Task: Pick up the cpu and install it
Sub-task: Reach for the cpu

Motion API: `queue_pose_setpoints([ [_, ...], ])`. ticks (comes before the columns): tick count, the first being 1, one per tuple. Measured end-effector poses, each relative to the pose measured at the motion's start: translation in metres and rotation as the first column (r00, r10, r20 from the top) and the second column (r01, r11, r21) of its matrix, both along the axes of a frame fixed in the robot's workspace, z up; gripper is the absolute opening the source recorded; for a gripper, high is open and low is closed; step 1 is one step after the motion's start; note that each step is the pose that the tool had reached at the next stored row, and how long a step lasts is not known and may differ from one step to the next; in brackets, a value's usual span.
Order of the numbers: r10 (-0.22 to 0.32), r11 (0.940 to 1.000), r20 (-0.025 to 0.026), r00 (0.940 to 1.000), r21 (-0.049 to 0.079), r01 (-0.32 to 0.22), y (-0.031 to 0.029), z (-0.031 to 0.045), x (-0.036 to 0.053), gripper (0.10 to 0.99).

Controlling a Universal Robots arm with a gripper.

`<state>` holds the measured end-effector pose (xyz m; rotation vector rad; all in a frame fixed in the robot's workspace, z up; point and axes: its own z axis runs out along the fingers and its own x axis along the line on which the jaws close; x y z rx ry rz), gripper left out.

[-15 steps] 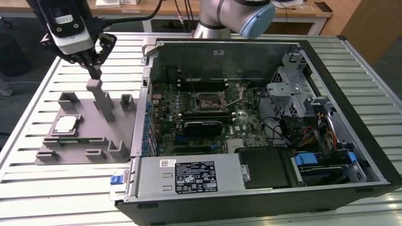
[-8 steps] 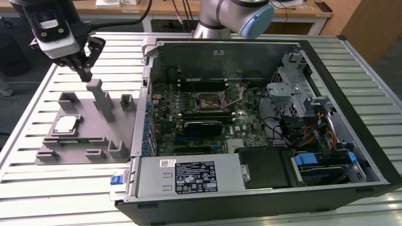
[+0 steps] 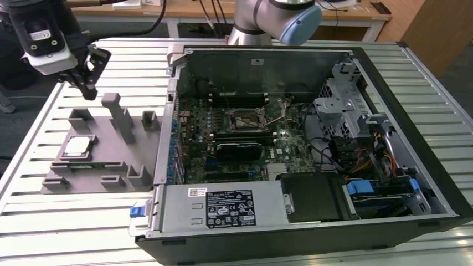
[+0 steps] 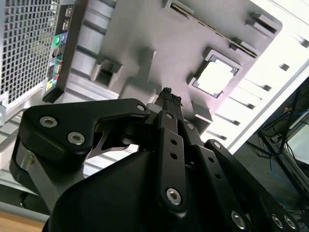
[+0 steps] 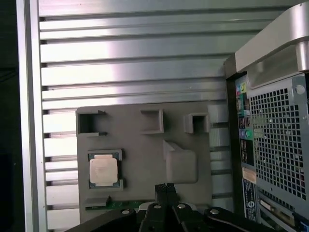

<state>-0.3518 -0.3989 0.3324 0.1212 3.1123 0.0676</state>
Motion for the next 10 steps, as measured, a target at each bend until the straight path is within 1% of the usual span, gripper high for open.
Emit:
queue_pose_setpoints([
  [10,-0.001,1.0000,0.0000,1.0000,0.000,0.001,0.0000,-0.0117,-0.0272,0.106],
])
